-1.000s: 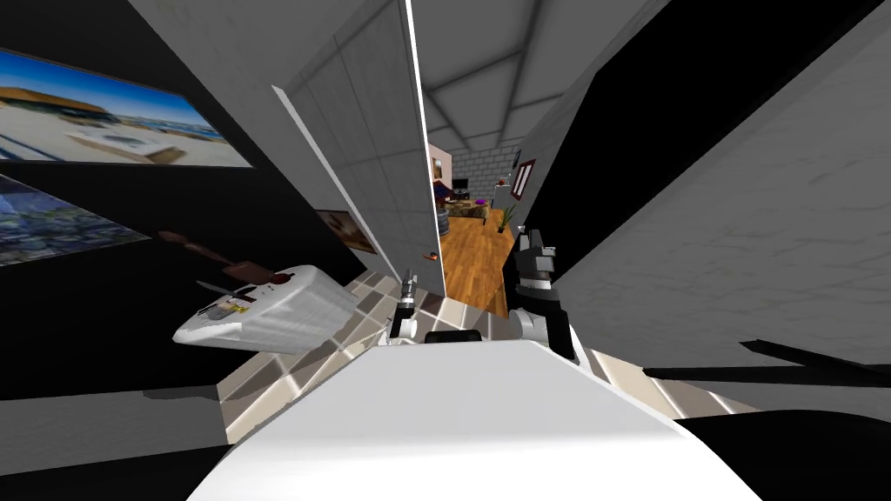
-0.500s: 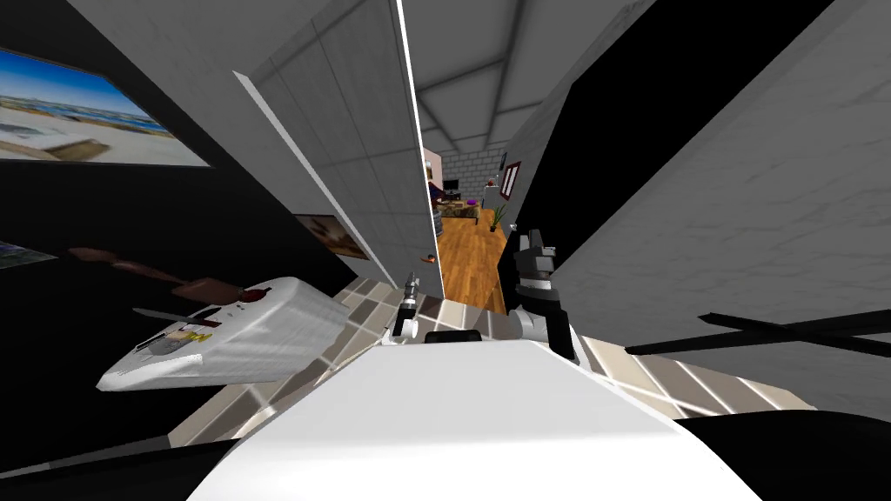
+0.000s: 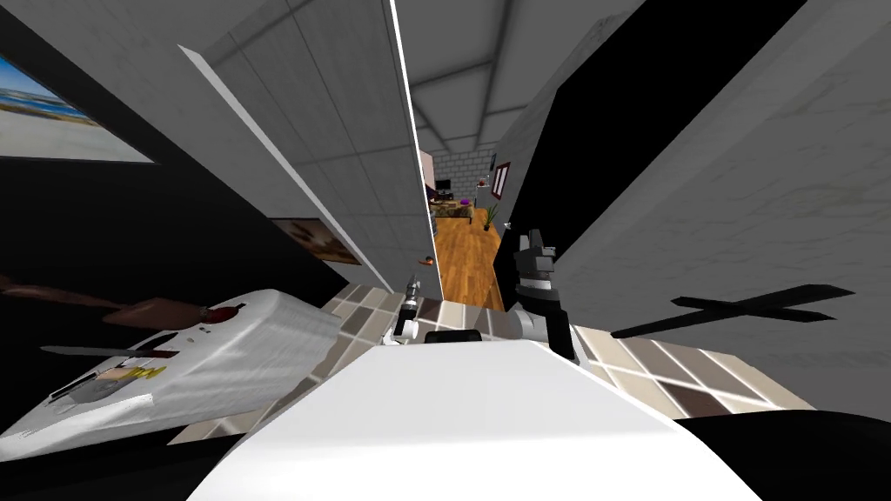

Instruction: Push the door open

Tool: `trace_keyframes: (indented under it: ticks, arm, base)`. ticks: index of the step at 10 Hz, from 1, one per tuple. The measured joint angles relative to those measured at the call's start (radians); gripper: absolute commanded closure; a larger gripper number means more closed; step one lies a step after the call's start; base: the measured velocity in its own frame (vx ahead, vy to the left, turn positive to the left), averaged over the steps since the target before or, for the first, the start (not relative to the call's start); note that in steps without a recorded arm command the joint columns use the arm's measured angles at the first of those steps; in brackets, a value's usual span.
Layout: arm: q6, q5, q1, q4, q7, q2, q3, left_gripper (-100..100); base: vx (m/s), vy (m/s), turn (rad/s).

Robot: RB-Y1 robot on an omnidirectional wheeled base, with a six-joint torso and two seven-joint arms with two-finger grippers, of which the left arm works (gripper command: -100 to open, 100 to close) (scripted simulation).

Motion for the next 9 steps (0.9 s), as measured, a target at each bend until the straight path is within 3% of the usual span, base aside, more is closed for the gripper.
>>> trace_keyframes:
  ticks: [4, 9]
  arm:
    - [-0.019, 0.011, -0.041, 0.116, 0.003, 0.001, -0.008, -100]
    - [-0.019, 0.023, -0.07, 0.199, 0.005, 0.003, -0.015, -100]
  base:
    - [0.033, 0.094, -0.142]
    - [0.029, 0.07, -0.115]
